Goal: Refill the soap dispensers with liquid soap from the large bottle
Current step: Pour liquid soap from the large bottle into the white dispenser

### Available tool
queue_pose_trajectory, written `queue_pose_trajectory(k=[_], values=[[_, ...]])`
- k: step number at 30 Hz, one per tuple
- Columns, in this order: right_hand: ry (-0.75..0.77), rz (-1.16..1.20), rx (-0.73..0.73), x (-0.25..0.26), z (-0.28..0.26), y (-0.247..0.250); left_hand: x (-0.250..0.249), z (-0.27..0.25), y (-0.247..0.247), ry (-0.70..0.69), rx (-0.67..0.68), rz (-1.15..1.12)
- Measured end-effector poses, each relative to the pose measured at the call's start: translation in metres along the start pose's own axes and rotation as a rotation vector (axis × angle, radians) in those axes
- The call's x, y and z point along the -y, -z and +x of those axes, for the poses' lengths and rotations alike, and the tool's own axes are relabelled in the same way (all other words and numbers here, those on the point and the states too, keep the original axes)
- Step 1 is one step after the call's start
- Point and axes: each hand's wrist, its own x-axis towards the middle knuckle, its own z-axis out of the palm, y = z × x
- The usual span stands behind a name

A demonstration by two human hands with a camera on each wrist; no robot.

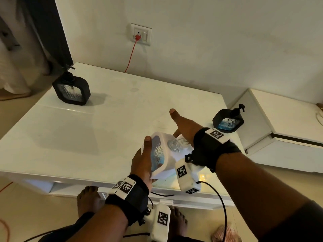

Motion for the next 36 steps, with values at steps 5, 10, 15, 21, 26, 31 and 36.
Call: queue_pose_trajectory(k=[5,10,15,21,26,31,36], values=[[0.034,-0.011,0.024,0.008,-0.009,0.002,-0.008,-0.005,0.001,-0.005,0.014,-0.009],[0.012,-0.011,-0.016,-0.001,-0.004,0.002,-0.005,-0.006,-0.003,0.004,-0.008,-0.005],[0.019,0.02,-0.023,-0.008,0.001,-0.002,-0.004,-0.004,-0.004,-0.02,-0.017,0.013],[0.022,-0.073,-0.086,-0.008,0.007,-0.006,-0.005,-0.003,-0.004,-0.065,-0.02,0.054],[-0.017,-0.042,-0.088,-0.007,0.01,-0.006,-0.006,-0.003,-0.002,-0.061,-0.018,0.062],[-0.001,0.168,0.045,0.002,-0.005,0.007,-0.008,-0.005,-0.003,-0.036,0.028,0.008],[0.025,0.225,0.013,-0.003,0.001,0.008,-0.006,-0.001,-0.002,-0.023,0.025,-0.02]])
